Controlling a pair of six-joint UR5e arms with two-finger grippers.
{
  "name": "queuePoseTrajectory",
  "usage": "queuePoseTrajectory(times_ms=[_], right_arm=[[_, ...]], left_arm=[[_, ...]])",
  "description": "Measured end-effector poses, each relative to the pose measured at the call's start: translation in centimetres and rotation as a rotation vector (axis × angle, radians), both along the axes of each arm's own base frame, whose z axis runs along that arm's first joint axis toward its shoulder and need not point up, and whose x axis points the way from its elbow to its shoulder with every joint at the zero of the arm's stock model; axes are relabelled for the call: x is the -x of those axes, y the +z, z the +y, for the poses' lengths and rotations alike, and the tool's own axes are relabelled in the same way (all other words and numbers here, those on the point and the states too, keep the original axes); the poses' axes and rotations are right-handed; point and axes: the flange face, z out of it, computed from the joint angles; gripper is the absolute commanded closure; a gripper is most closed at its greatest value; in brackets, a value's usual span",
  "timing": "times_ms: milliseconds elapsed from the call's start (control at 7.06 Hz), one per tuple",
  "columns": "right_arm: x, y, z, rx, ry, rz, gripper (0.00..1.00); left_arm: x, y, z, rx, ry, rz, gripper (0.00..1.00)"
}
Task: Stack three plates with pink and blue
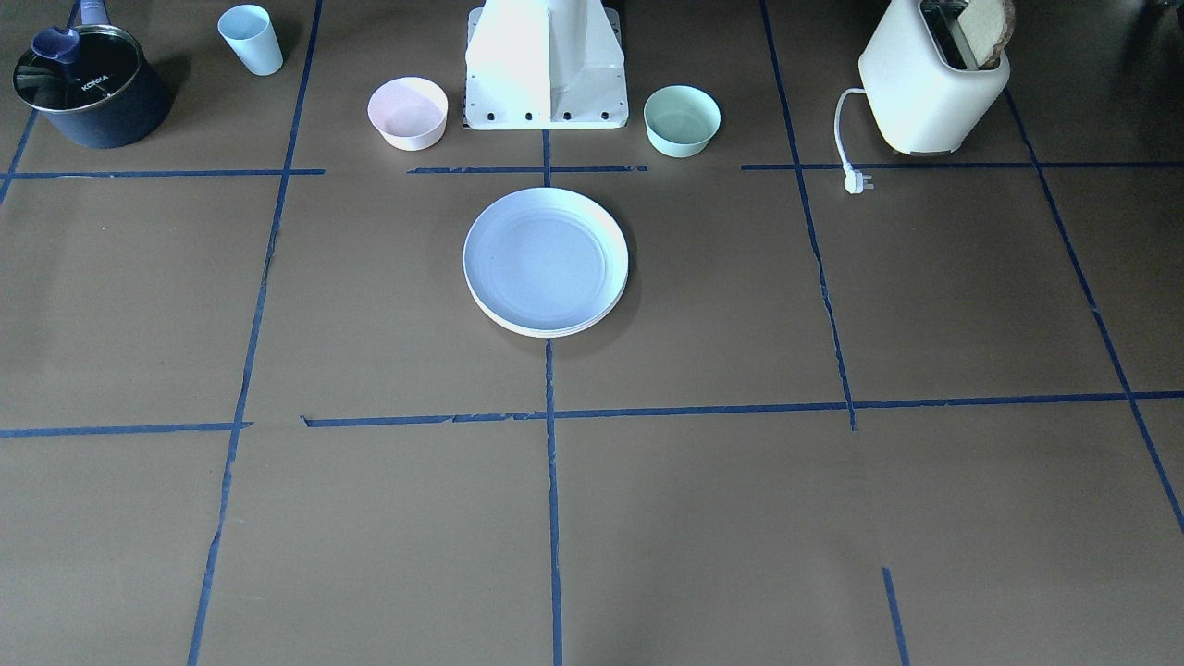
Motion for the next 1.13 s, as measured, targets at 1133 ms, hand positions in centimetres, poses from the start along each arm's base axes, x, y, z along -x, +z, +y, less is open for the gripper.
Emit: queuePoseTrajectory(times_ms=[1133], right_arm=[[0.01, 0.07, 0.33, 0.004, 0.003, -0.003, 0.00]], left_arm=[[0.74, -1.00, 0.00, -0.031, -0.019, -0.005, 0.00]])
